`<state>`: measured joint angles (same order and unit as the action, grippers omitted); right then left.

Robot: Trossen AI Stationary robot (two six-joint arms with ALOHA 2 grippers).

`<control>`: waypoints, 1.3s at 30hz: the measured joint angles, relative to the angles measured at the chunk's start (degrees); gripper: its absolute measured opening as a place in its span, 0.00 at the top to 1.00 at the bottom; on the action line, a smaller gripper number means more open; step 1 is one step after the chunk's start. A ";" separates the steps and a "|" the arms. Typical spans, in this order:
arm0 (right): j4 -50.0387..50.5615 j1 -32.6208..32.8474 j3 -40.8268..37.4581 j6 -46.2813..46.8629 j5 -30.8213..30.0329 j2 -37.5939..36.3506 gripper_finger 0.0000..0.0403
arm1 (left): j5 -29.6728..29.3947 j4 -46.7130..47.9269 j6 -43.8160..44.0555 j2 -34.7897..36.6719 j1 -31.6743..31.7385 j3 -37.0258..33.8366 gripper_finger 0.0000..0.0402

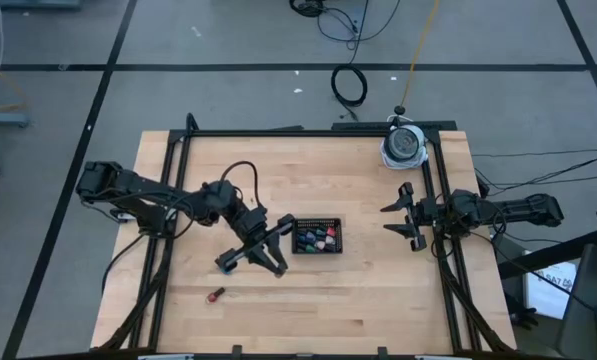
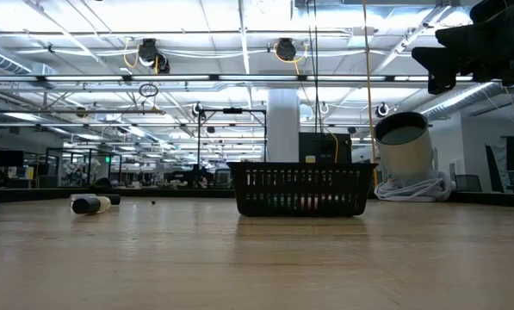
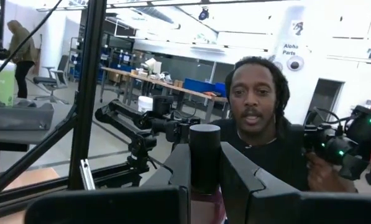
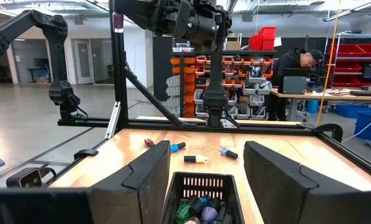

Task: Pick & Place Nail Polish
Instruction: Put the purple nail polish into the black bin

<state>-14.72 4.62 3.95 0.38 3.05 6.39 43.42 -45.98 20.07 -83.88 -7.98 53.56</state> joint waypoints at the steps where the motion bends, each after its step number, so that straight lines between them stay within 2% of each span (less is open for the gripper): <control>1: 0.00 -0.01 0.00 0.00 0.00 0.00 0.52 | -0.01 -0.07 0.01 0.00 0.03 0.00 0.91; 10: 0.00 -0.01 0.00 0.00 0.00 0.00 0.52 | 0.05 -0.85 3.20 0.00 1.75 0.92 0.91; 39: 0.00 0.00 -0.04 0.00 0.00 0.00 0.52 | 0.27 2.58 -0.31 0.00 2.72 1.36 0.91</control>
<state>-14.72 4.62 3.90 0.38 3.05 6.39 43.69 -43.40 19.75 -83.88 -5.26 54.92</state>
